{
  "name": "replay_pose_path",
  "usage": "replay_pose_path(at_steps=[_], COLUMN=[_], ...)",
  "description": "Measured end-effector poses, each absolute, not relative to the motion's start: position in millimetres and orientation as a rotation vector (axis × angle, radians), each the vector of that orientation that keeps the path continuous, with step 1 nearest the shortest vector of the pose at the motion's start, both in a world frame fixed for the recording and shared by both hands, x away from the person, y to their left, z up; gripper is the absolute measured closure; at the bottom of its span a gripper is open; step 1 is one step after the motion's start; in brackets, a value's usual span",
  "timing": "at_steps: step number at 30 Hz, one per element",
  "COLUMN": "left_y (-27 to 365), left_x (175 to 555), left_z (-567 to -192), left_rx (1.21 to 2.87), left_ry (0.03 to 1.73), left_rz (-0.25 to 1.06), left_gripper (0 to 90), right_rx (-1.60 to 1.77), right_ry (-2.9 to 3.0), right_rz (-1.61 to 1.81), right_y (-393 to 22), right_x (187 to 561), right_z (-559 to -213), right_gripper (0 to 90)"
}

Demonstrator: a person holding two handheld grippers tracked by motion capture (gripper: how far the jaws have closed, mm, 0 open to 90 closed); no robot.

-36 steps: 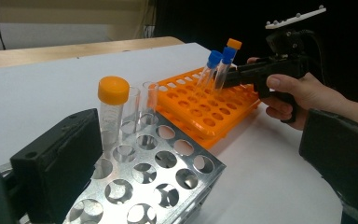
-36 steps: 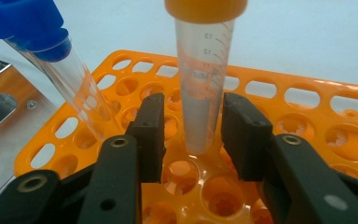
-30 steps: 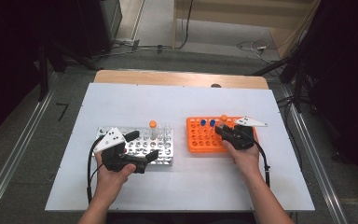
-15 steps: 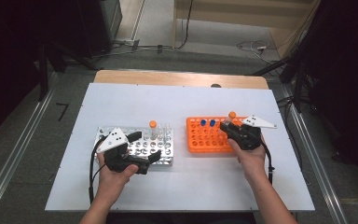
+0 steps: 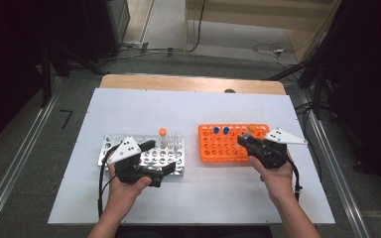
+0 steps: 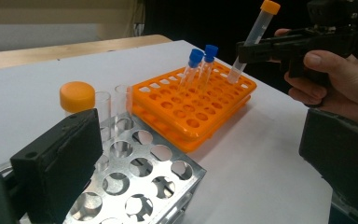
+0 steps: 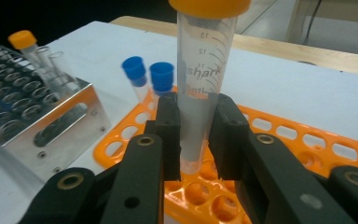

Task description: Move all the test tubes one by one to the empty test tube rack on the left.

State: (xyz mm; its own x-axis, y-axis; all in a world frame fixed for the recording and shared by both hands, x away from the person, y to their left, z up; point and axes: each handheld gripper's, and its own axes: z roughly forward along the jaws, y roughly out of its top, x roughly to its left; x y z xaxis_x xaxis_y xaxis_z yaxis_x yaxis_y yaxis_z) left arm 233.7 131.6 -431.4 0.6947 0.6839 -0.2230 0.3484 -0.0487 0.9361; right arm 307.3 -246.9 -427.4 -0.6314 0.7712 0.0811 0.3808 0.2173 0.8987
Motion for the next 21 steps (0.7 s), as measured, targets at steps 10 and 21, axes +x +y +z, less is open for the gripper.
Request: replay_pose_path(at_steps=[10, 21], left_y=[120, 106], left_x=[232, 229], left_z=[-430, -430], left_rx=[1.667, 1.690], left_ry=[0.820, 0.781], left_rz=[0.326, 0.302], left_gripper=[0.0, 0.0], right_rx=[1.014, 0.922], right_ry=[2.177, 2.286], right_rz=[1.406, 1.414], right_y=[-239, -208], right_x=[281, 264], right_z=[-433, -443], right_gripper=[72.7, 72.7])
